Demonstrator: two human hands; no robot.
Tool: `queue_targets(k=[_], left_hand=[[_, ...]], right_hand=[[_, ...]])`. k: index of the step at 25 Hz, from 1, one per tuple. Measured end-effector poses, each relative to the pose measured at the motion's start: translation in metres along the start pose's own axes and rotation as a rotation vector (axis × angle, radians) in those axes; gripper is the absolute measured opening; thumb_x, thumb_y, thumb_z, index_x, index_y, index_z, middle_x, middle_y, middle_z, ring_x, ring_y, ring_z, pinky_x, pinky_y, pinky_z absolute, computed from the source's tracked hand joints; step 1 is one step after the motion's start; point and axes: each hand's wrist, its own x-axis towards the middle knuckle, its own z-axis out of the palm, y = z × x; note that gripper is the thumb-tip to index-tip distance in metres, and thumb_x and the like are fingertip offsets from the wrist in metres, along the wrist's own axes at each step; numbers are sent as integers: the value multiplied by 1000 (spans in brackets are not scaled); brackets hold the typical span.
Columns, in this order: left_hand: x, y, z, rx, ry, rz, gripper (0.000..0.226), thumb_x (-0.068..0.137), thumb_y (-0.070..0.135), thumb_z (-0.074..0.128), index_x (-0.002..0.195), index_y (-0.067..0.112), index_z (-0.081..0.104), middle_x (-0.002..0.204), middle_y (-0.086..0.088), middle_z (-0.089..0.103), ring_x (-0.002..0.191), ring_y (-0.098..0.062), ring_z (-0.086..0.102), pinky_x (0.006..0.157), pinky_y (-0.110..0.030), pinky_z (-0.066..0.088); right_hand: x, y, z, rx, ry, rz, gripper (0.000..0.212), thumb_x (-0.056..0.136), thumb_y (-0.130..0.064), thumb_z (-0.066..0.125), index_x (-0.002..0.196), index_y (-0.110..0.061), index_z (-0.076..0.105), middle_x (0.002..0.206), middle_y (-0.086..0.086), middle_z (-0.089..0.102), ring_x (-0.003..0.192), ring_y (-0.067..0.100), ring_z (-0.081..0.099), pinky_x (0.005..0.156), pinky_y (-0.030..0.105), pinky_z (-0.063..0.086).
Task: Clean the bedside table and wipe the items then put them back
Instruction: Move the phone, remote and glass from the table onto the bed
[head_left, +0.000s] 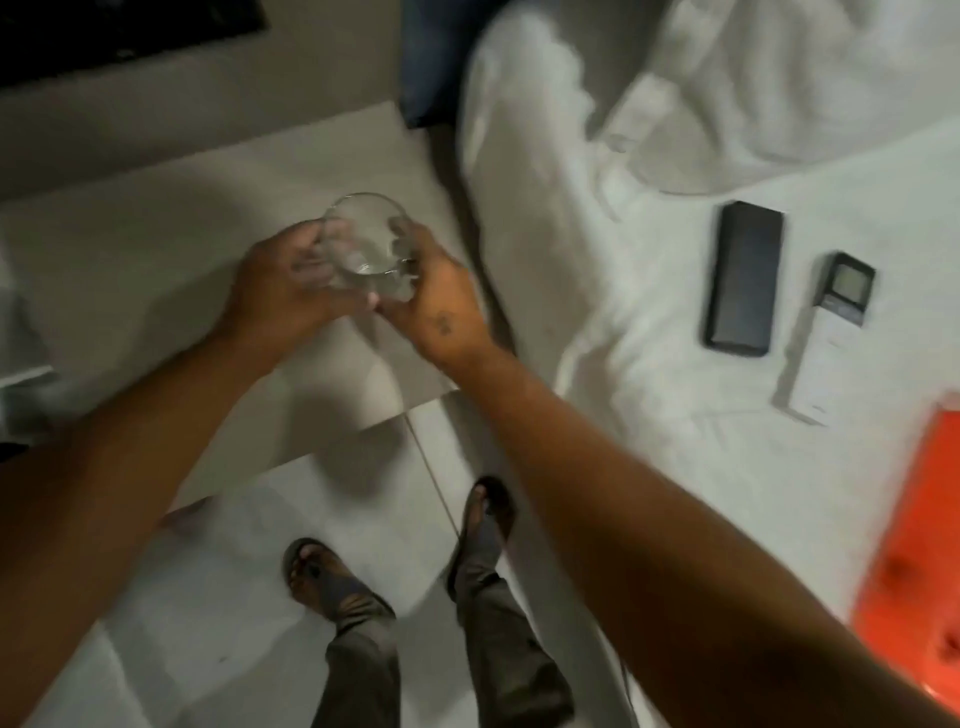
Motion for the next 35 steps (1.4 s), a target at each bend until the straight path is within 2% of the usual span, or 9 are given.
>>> queue_targets(k=[2, 8, 12, 16, 19, 23, 27, 30, 35], left_hand=[[-28, 33, 26, -28, -39, 29, 67, 61, 19, 90, 121, 34, 65, 105, 18, 73, 104, -5, 70, 86, -14, 55], [-103, 132, 165, -68, -331, 255, 59, 66, 36, 86, 121, 43, 66, 111, 26, 73, 104, 9, 67, 85, -10, 53], [-126, 168, 260, 135, -610, 343, 53, 79, 50, 72, 129, 36, 63, 123, 18, 70, 110, 6, 64, 96, -22, 54], [-140, 167, 320, 305, -784, 345, 48, 89, 36, 63, 136, 32, 57, 138, 9, 63, 123, -10, 61, 106, -37, 50], [-144, 157, 335, 392, -800, 363, 51, 88, 29, 65, 138, 30, 55, 143, 5, 59, 130, -14, 57, 111, -37, 46], [-143, 152, 338, 377, -787, 371, 51, 88, 29, 67, 138, 29, 56, 144, 6, 58, 131, -11, 56, 112, -34, 45], [-142, 154, 335, 413, -773, 427, 52, 86, 27, 72, 136, 21, 58, 137, 2, 62, 124, -13, 59, 107, -22, 44], [-152, 169, 345, 437, -695, 558, 49, 84, 23, 74, 130, 11, 61, 128, -6, 64, 117, -17, 60, 99, -15, 39], [-173, 226, 445, 424, -760, 887, 44, 83, 20, 65, 125, 8, 64, 122, -10, 67, 115, -24, 62, 102, -25, 43]], right_hand=[[-42, 0, -35, 93, 122, 12, 72, 76, -14, 83, 140, -4, 50, 123, 14, 67, 104, 25, 67, 92, 39, 56], [-180, 20, -151, 548, 613, 267, 55, 77, -20, 82, 127, -28, 61, 108, 7, 75, 94, 15, 75, 80, 28, 61], [-243, 53, -208, 798, 886, 424, 72, 77, -19, 84, 139, -5, 52, 78, -4, 71, 91, 24, 73, 87, 44, 61], [-271, 78, -230, 883, 1053, 569, 56, 86, -23, 76, 132, 2, 58, 96, 15, 72, 99, 32, 73, 92, 47, 59], [-269, 88, -232, 834, 1080, 698, 25, 89, -30, 76, 100, -8, 77, 94, 16, 79, 93, 29, 77, 84, 37, 63], [-266, 91, -233, 783, 1065, 727, 17, 86, -36, 77, 77, -22, 82, 84, 15, 79, 87, 29, 78, 76, 32, 63], [-269, 86, -243, 763, 983, 835, 36, 84, -43, 77, 77, -8, 79, 80, 14, 78, 81, 28, 77, 80, 37, 61], [-283, 80, -264, 594, 945, 892, 70, 73, -53, 75, 108, 7, 67, 84, 4, 69, 80, 31, 73, 87, 45, 60], [-334, 97, -328, 156, 1292, 992, 50, 80, -36, 72, 125, -14, 64, 106, 0, 71, 95, 16, 69, 93, 38, 55]])
